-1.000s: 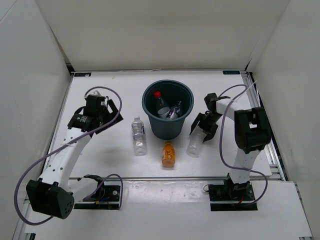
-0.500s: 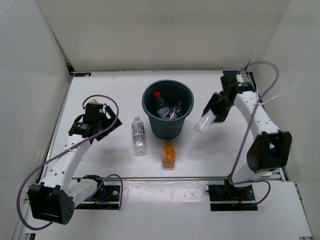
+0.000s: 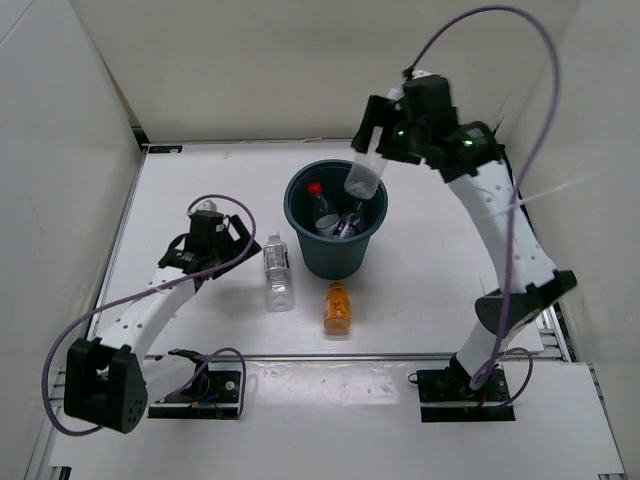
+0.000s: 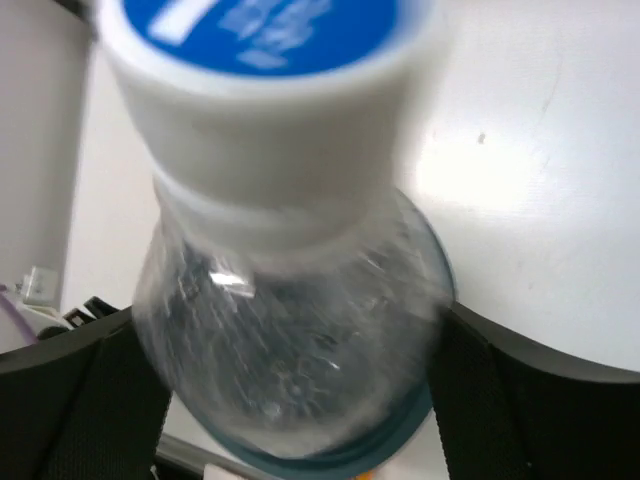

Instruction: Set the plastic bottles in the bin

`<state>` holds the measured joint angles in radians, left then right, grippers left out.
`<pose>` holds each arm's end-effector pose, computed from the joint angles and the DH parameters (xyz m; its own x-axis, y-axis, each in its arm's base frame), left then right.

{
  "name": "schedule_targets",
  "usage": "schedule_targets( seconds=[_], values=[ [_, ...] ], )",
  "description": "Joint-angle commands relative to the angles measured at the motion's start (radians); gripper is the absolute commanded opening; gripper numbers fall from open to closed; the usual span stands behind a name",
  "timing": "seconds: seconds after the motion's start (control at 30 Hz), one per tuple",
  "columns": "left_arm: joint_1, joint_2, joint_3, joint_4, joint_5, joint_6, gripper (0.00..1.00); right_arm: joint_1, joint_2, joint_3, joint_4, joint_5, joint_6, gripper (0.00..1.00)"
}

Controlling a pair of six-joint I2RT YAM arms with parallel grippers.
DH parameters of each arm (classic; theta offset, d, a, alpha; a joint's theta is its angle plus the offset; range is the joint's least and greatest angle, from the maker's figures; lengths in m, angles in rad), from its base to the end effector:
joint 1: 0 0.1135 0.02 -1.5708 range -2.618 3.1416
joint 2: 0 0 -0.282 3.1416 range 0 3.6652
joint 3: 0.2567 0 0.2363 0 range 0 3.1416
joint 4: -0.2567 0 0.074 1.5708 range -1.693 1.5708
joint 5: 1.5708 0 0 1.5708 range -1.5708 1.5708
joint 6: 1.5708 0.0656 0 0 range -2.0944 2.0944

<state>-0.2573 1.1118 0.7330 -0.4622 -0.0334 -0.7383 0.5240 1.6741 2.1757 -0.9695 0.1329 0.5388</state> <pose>0.2159 -0.0545 0.2335 -0.6898 -0.5140 -0.5099 -0.3129 0.8467 -0.4303 0.3028 0.1649 0.4938 -0.5371 0.2770 -0.7967 -0.1374 0.9032 0.4067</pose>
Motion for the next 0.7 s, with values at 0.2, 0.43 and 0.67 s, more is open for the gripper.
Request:
schedule_targets(
  seconds=[0.2,0.43,0.67],
  values=[
    [-0.134,0.199,0.074,0.114,0.064,0.091,1.00,0.028,-0.036,-0.117,-0.018,-0.024,-0.094,1.00],
    [-0.189,0.324,0.108,0.114,0.040,0.102,1.00,0.028,-0.096,-0.116,-0.132,-0.053,-0.085,1.00],
    [-0.189,0.461,0.111,0.114,0.113,0.073,0.89,0.010,-0.105,-0.114,-0.176,-0.053,-0.096,1.00]
  ],
)
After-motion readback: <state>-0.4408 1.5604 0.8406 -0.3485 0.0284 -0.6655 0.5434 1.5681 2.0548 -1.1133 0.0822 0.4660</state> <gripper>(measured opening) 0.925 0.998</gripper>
